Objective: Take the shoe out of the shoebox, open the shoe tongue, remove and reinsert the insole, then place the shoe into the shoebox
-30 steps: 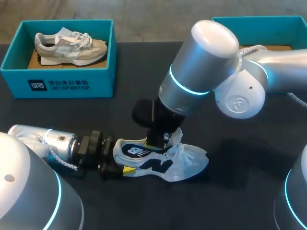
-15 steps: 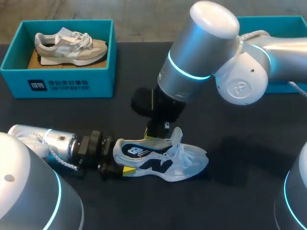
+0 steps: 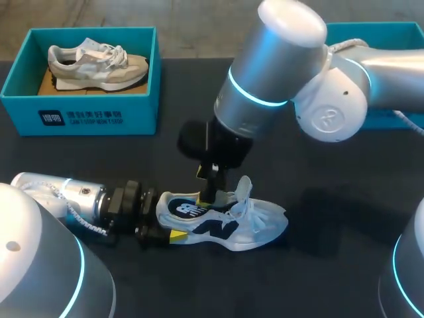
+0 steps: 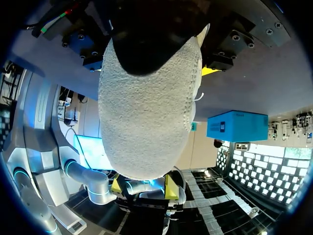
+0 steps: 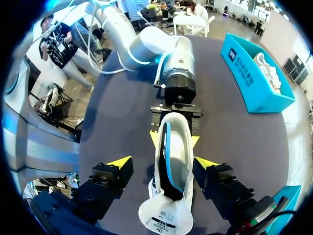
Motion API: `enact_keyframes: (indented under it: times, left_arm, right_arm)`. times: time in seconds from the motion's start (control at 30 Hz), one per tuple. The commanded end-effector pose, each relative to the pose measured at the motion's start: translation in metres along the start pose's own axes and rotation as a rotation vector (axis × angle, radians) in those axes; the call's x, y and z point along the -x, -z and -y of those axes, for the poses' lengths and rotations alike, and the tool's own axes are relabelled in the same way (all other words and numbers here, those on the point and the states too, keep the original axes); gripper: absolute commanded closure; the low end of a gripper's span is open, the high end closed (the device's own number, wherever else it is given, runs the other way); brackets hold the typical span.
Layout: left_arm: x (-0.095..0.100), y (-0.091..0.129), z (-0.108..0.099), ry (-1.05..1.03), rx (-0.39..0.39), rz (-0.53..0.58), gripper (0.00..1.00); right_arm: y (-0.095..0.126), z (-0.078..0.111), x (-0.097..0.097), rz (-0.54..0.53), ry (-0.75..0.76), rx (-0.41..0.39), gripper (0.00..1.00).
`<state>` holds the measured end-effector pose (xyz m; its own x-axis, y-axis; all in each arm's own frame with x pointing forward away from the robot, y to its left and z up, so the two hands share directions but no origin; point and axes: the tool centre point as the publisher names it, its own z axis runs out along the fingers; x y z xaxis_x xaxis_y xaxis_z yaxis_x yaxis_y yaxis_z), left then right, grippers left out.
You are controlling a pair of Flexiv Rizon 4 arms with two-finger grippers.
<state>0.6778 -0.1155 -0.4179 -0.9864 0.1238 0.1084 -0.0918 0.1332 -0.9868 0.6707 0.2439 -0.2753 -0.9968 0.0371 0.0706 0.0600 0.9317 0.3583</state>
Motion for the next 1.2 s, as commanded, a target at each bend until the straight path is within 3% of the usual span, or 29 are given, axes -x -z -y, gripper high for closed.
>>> enact_keyframes:
  times: [0.03, 0.1, 0.13, 0.17, 0.33, 0.93, 1.2]
  left_arm:
    - [0.001, 0.0, -0.002, 0.001, 0.0, 0.003, 1.0]
    - [0.001, 0.0, -0.002, 0.001, 0.0, 0.003, 1.0]
    - [0.001, 0.0, -0.002, 0.001, 0.0, 0.003, 1.0]
    - [0.001, 0.0, -0.002, 0.001, 0.0, 0.003, 1.0]
    - [0.001, 0.0, -0.002, 0.001, 0.0, 0.003, 1.0]
    - [0.001, 0.0, -0.002, 0.001, 0.0, 0.003, 1.0]
    - [0.001, 0.0, -0.002, 0.001, 0.0, 0.003, 1.0]
  right_arm:
    - [-0.013, -0.005, -0.001, 0.007, -0.012, -0.003, 0.18]
    - [-0.018, -0.005, 0.001, 0.001, -0.022, -0.003, 0.25]
    - [-0.02, -0.005, 0.001, -0.003, -0.022, 0.003, 0.37]
    - [-0.022, -0.006, 0.001, -0.005, -0.024, 0.003, 0.43]
    - [-0.027, -0.01, 0.0, -0.013, -0.041, -0.012, 0.49]
    - [-0.051, 0.011, 0.007, -0.042, -0.115, 0.03, 0.55]
    - [-0.051, 0.021, 0.008, -0.033, -0.146, 0.077, 0.58]
